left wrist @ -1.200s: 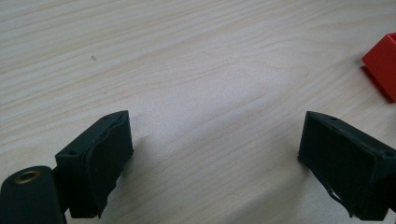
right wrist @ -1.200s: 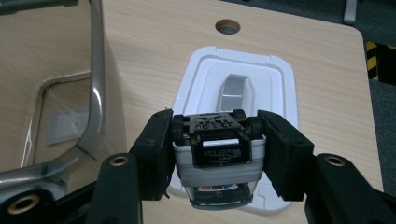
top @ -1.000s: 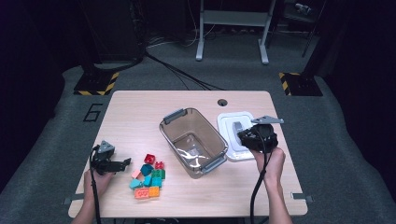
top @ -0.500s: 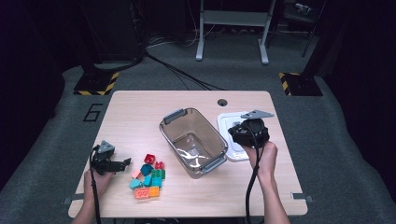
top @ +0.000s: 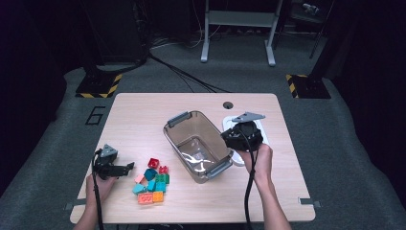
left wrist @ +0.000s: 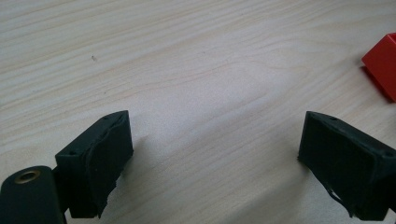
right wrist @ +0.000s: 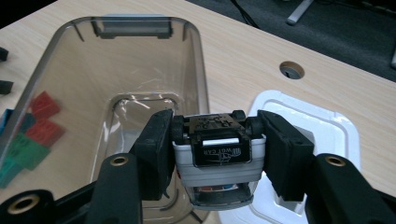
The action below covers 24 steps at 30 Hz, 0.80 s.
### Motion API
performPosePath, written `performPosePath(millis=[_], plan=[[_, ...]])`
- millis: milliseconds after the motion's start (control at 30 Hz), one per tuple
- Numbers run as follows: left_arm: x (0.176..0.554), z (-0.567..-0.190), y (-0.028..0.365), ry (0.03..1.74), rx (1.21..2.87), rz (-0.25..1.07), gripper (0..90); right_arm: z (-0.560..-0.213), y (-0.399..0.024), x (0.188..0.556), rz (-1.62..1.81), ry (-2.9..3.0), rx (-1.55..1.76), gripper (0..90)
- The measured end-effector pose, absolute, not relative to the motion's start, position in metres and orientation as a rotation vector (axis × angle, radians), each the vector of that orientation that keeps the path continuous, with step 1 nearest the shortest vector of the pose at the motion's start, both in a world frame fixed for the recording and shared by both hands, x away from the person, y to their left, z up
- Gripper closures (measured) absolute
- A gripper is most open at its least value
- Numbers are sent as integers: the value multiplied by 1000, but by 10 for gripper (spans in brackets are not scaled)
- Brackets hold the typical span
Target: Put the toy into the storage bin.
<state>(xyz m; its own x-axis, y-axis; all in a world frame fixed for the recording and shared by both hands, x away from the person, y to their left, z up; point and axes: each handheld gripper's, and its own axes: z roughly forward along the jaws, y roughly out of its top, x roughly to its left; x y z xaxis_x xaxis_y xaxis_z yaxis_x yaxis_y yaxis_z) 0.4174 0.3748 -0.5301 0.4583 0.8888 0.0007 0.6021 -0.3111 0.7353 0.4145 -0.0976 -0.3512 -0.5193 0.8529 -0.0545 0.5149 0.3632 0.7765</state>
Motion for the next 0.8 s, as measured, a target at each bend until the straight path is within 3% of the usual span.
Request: performPosePath(millis=[800], plan=[[418,-530,375,1236,2031,546,96,-377,-72,405,899,2319,1094,476]])
